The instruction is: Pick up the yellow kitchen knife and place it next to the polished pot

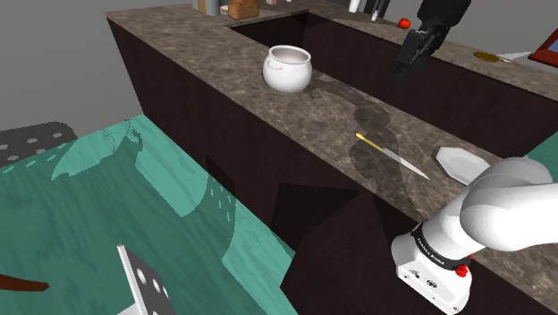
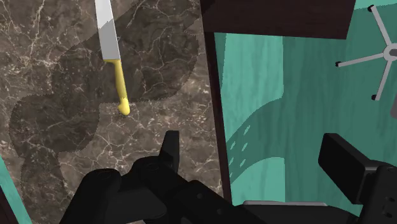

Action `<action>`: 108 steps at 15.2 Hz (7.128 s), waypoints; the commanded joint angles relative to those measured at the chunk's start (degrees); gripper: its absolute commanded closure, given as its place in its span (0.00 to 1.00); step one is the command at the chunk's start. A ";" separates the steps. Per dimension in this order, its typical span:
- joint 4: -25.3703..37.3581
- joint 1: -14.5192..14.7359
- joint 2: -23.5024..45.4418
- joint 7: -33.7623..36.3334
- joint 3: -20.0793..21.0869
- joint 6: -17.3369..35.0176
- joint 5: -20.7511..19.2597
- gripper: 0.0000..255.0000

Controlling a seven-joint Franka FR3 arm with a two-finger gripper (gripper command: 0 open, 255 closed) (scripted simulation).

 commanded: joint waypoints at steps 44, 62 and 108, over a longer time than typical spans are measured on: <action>-17.40 -6.69 49.27 -37.45 -28.97 62.10 -11.05 0.00; -17.25 -6.53 46.46 -36.84 -29.23 59.28 -12.34 1.00; 5.35 -4.59 32.09 -38.39 -25.45 22.88 -11.64 1.00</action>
